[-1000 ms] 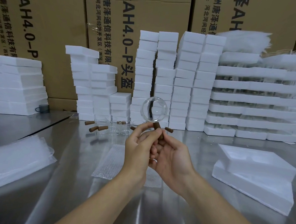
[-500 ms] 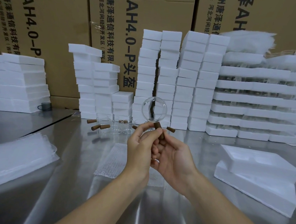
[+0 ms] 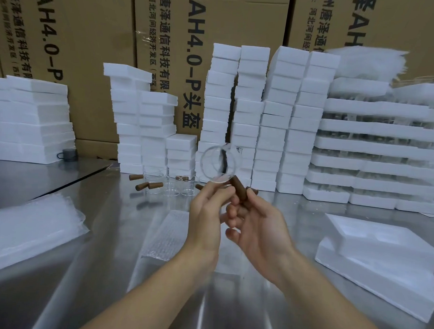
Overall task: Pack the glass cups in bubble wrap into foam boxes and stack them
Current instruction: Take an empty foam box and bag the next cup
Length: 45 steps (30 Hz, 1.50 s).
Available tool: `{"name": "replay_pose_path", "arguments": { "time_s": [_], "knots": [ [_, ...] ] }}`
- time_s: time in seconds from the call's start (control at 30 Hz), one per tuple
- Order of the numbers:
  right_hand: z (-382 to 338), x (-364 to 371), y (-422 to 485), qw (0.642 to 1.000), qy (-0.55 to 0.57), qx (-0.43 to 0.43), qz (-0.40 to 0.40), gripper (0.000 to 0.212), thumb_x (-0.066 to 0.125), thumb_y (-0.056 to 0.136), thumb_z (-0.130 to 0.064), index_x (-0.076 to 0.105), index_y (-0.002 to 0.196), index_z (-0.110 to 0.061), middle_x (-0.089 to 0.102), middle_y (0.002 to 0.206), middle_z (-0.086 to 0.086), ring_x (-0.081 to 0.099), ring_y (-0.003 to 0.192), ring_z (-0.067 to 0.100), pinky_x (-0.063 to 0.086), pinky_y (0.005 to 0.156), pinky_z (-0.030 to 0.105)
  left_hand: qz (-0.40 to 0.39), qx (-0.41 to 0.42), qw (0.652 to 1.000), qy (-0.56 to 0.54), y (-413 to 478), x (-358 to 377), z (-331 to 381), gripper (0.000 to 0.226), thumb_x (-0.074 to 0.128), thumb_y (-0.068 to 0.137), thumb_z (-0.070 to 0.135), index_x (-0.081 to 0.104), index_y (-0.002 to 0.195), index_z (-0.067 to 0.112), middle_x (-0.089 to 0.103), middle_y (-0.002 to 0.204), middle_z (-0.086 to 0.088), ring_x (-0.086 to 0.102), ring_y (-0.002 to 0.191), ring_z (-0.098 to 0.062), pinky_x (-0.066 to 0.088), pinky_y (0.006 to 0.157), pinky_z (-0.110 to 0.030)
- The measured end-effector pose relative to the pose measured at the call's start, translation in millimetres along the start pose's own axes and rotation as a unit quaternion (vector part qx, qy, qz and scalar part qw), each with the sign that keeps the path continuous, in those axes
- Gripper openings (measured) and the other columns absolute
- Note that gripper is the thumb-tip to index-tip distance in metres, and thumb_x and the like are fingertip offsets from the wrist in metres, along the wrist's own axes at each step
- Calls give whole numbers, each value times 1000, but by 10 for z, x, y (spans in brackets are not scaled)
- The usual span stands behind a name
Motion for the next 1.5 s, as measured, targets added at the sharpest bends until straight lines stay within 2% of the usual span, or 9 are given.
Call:
{"name": "replay_pose_path", "arguments": {
  "time_s": [0.07, 0.13, 0.37, 0.57, 0.7, 0.9, 1.1, 1.33, 1.5],
  "knots": [
    [-62, -78, 19, 996, -58, -44, 42, 38, 45, 107, -38, 65, 84, -15, 58, 73, 5, 53, 61, 15, 41, 60, 29, -13, 9, 1000, 11, 22, -49, 20, 37, 66, 87, 34, 76, 119, 18, 79, 109, -5, 76, 102, -17, 61, 76, -28],
    [-128, -162, 21, 983, -132, -87, 93, 40, 43, 110, -35, 64, 84, -13, 60, 71, 4, 55, 60, 15, 40, 60, 30, -24, 28, 997, 66, 49, -105, 38, 44, 65, 89, 40, 70, 129, 20, 79, 120, -5, 75, 112, -21, 60, 89, -41],
    [-273, -422, 33, 931, -271, -156, 189, 38, 39, 112, -26, 60, 86, -7, 60, 68, 4, 52, 55, 12, 40, 51, 21, -54, 45, 981, 183, 107, -317, -4, 73, 78, 72, 63, 58, 137, 38, 75, 114, -6, 77, 100, -18, 54, 73, -19],
    [-232, -419, 1, 907, -328, -216, 153, 35, 47, 111, -36, 65, 100, -9, 63, 75, 1, 57, 63, 13, 42, 57, 17, -7, 1, 986, 169, 86, -318, -60, 55, 83, 81, 65, 62, 127, 44, 82, 105, 10, 79, 96, -10, 53, 77, -30],
    [-187, -347, -49, 893, -370, -235, 104, 28, 67, 96, -51, 64, 116, -32, 71, 103, -8, 66, 86, 14, 48, 70, 21, 7, -57, 991, 119, 19, -339, -118, 55, 78, 81, 59, 68, 129, 36, 82, 110, 3, 79, 103, -15, 54, 85, -39],
    [-112, -338, -44, 835, -473, -265, 96, 64, 84, 85, -34, 49, 138, -43, 56, 135, -25, 60, 112, 7, 48, 80, 20, -24, -163, 986, 20, 16, -335, -207, 53, 68, 80, 58, 65, 119, 23, 81, 119, -5, 78, 101, -11, 46, 90, -41],
    [-130, -374, -22, 822, -477, -282, 130, 55, 84, 85, -31, 57, 130, -45, 58, 131, -25, 59, 115, 2, 51, 79, 16, -60, -207, 976, -21, -20, -292, -261, 64, 58, 86, 61, 65, 135, 20, 79, 125, -10, 78, 103, -16, 50, 85, -39],
    [-162, -372, -17, 772, -529, -321, 141, 61, 85, 85, -30, 56, 137, -38, 56, 126, -23, 55, 119, 3, 42, 88, 8, -7, -189, 982, 6, -6, -305, -248, 37, 78, 73, 64, 84, 95, 34, 82, 114, -3, 80, 102, -16, 51, 85, -40],
    [-118, -409, 5, 786, -533, -287, 123, 65, 83, 84, -43, 52, 140, -43, 53, 129, -27, 52, 120, 0, 43, 88, 13, -26, -202, 979, -16, -10, -291, -222, 51, 56, 93, 65, 83, 111, 25, 80, 122, -6, 78, 96, -9, 49, 87, -38]
  ]
}}
Point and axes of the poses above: each hand's wrist, its own y-axis towards the middle knuckle, its own x-axis out of the palm, z = x × y, the point moved 3 cm from there along y, towards the middle knuckle
